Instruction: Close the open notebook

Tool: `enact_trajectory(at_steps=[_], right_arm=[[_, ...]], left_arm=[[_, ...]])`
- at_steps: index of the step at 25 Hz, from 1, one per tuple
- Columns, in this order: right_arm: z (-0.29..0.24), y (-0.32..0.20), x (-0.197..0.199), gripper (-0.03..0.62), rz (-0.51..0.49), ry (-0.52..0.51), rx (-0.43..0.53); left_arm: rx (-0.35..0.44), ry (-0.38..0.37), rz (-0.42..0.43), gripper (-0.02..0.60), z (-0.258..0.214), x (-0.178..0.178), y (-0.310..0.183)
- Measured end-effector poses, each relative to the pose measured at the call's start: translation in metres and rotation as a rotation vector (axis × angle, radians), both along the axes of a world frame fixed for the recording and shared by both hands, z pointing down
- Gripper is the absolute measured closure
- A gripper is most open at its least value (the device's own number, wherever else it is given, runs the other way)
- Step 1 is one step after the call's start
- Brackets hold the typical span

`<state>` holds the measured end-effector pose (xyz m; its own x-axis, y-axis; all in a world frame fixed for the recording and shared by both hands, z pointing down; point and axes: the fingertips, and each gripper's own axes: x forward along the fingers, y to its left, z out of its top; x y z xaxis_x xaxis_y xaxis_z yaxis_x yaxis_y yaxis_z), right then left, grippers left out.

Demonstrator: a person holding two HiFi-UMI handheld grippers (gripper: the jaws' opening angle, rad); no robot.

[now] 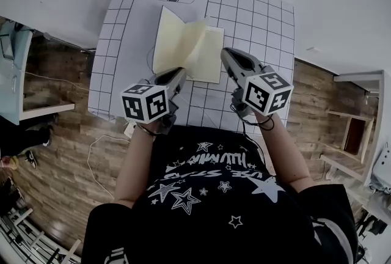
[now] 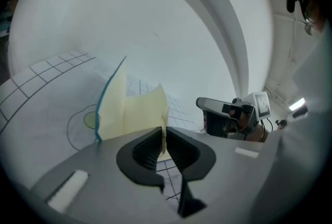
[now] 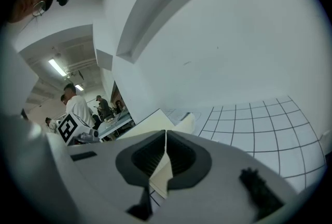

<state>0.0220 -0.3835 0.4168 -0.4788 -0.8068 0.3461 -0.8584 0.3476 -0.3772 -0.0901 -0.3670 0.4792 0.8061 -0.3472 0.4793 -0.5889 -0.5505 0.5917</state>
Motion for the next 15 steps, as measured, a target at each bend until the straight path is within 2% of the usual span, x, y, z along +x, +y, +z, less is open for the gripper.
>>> enact_trajectory(at_steps=[4,6,9,11,13,15], right_arm=[[-0.004,0.009,0.021,0.579,0.036,0.0,0.008],[-0.006,0.015,0.033,0.579,0.055,0.004,0.011],[-0.006,0.025,0.052,0.579,0.08,0.017,0.009],[-0.007,0.03,0.064,0.579,0.098,0.02,0.01],[-0.006,0.035,0.076,0.579,0.118,0.016,0.011],[-0.004,0.039,0.085,0.579,0.132,0.009,0.009]], left_arm=[[0.007,-0.027,0.12,0.548,0.012,0.056,0.023],[0.002,-0.064,0.173,0.571,0.029,0.079,0.034],[0.046,-0.143,0.331,0.572,0.049,0.106,0.06],[0.095,-0.146,0.429,0.572,0.045,0.118,0.078],[0.125,-0.119,0.447,0.572,0.032,0.123,0.086],[0.168,-0.123,0.404,0.572,0.021,0.116,0.08]])
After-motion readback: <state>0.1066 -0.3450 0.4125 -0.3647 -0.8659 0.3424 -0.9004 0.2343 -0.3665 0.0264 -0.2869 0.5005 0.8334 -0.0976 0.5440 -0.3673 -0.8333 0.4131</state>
